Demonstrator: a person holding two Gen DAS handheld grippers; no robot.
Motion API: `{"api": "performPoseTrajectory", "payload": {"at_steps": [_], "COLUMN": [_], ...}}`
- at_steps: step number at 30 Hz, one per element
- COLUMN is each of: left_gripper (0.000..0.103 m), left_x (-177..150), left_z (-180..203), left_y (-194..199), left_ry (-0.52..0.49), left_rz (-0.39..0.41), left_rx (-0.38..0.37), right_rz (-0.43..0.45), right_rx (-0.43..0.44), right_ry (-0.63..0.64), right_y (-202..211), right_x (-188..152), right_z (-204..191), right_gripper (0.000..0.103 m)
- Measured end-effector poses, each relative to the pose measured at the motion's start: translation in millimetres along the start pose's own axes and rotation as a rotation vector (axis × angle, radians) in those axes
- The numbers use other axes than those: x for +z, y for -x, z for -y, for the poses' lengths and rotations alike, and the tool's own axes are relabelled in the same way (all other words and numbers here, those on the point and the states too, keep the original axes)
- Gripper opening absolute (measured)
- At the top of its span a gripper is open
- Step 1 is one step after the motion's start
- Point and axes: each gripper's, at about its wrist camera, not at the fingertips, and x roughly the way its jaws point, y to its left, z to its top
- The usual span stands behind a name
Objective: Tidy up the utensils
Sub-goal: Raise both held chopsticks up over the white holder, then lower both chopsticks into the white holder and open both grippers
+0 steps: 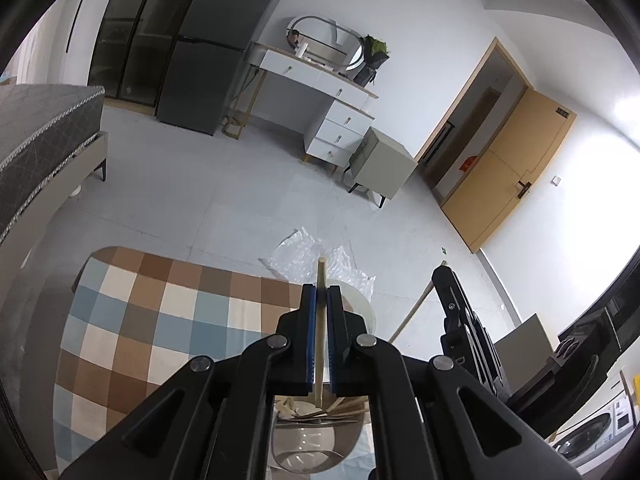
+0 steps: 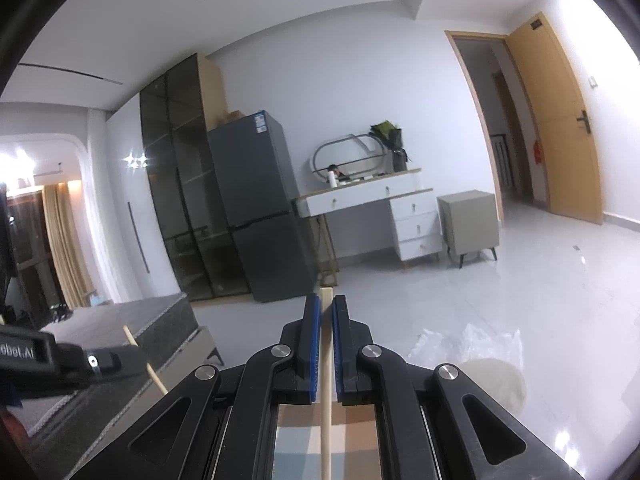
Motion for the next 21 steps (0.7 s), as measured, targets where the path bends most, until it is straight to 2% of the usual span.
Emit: {"api": "performPoseTrajectory", "payload": {"at_steps": [8,11,21], "left_gripper": [0.0,0.0,0.0], "left_x": [-8,-11,-26], "left_z": [-2,1,7], "left_y": [-7,-9,-12], "left_ry": [0.003,-0.006,-0.022], "left_rz": [-0.034,-0.049,-0.118], "left_rx": [0.006,0.028,0.016], "right_rz": [-0.027,-0.036,-0.113], "right_rx": [-0.007,0.015,0.074], "right_ry": [0.033,0.047,0.11], "right_y": [-4,1,19], "right_x": [-23,-25,-33], "right_z": [4,5,9], "right_gripper": [0.005,0.005,0.005]}}
